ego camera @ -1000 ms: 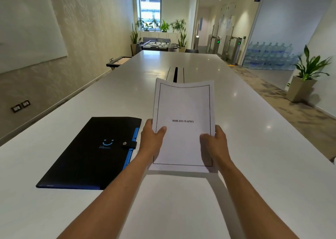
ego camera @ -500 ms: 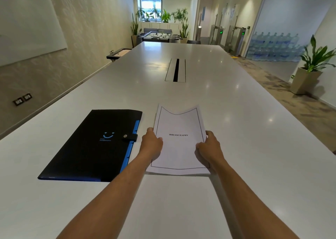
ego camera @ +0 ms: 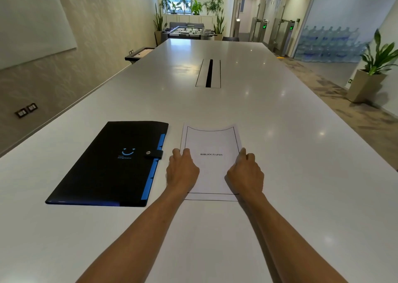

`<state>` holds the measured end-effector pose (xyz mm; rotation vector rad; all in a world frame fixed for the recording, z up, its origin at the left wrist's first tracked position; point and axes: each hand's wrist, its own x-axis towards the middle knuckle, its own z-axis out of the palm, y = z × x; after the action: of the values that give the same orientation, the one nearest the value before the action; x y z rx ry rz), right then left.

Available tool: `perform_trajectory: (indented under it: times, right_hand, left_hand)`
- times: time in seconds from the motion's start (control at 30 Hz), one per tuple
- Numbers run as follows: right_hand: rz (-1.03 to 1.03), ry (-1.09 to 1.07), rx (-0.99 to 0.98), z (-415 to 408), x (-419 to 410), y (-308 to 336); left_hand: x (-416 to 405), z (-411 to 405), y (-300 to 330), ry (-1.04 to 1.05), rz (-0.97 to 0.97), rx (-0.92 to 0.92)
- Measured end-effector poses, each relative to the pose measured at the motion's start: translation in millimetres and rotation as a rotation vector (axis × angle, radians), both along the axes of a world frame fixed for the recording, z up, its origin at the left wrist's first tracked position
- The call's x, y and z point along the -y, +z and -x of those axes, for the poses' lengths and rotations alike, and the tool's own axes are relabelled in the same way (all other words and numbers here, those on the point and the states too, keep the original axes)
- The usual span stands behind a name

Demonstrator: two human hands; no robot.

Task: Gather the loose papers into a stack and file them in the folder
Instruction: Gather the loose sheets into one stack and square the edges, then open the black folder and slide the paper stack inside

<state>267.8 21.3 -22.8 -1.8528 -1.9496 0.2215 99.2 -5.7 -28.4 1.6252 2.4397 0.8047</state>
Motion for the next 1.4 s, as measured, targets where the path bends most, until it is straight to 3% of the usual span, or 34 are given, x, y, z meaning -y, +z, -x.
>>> perform_trajectory:
  times: [0.23,0.43,0.53,0.63,0.83,1.07,1.23,1.4]
  right_hand:
    - [-0.019,-0.026,0.167,3,4,-2]
    - [-0.019,-0.038,0.242,0,4,0]
    - [-0.017,-0.045,0.228,2,1,7]
    - [-0.073,-0.031,0.19,15,-3,15]
    - [-0.211,0.013,0.168,59,-5,32]
    - [-0.201,0.418,-0.057,128,3,37]
    - [-0.17,0.63,-0.021,183,7,26]
    - [-0.193,0.696,0.109,209,4,14]
  left_hand:
    - [1,1,-10,0.028,0.013,-0.233]
    - [-1,8,-10,-0.019,0.033,-0.154]
    - [1,20,-1,0.002,-0.09,-0.086]
    - [4,40,14,0.068,-0.223,-0.111]
    - [17,102,22,0.132,-0.205,-0.179]
    - [30,128,4,0.107,-0.082,-0.065]
    - [33,129,4,0.103,-0.061,0.091]
    - [36,128,9,0.091,-0.043,0.146]
